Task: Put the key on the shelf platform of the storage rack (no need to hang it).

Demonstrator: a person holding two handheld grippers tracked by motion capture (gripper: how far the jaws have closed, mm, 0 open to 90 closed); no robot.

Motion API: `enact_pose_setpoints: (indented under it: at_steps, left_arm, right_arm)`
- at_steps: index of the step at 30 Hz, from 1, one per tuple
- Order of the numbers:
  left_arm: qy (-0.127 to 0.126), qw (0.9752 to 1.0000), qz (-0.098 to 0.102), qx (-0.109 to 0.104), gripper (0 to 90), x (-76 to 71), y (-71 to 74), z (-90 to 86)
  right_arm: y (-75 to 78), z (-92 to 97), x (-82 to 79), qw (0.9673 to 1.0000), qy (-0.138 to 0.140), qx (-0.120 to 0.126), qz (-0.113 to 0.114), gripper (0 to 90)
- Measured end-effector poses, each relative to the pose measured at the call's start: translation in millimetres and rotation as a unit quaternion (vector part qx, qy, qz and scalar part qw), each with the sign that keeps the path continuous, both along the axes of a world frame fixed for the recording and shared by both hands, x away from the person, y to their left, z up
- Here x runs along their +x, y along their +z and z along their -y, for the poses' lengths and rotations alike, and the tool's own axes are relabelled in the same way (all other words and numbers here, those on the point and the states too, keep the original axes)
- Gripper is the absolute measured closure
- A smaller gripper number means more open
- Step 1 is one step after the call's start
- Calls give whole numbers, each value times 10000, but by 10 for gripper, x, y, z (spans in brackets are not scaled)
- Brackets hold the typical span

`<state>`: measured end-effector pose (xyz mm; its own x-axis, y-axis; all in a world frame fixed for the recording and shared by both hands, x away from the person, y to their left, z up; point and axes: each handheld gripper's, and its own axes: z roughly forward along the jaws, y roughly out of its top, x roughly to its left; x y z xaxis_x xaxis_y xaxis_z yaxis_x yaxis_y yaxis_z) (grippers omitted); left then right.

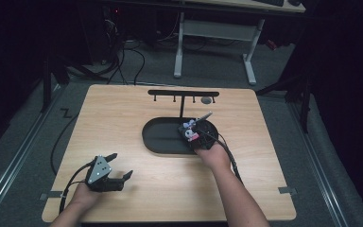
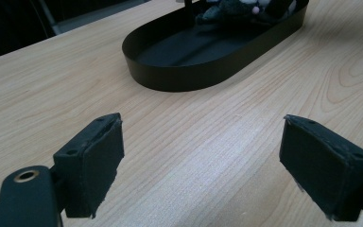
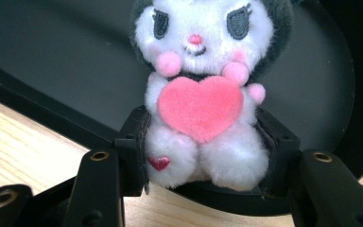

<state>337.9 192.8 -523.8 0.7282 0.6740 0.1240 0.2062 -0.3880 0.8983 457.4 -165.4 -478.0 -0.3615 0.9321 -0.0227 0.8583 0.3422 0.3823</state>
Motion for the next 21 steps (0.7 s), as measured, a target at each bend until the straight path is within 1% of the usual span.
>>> enact_pose_setpoints:
  at_steps: [6,7,8,12,15,17,21]
  left_arm:
    - [5,10000,0,3,154,0,0,-1]
    - [4,10000,0,3,154,0,0,-1]
    - [4,10000,0,3,154,0,0,-1]
    - [2,10000,-4,1,154,0,0,-2]
    - [-1,10000,-4,-2,154,1,1,-2]
    - [5,10000,-4,0,154,2,1,-3]
    - [-4,10000,-5,0,154,1,0,-1]
  right_arm:
    - [-60,-4,17,10000,8,93,6,455]
    - [-70,-18,22,9999,-5,102,0,432]
    - [-70,-18,22,9999,-5,102,0,432]
    - [-79,-33,29,9998,3,145,109,304]
    - [-50,-42,24,9997,-78,93,211,247]
    - [8,-30,17,9994,-93,131,296,233]
    - [72,-20,7,9992,-99,172,360,232]
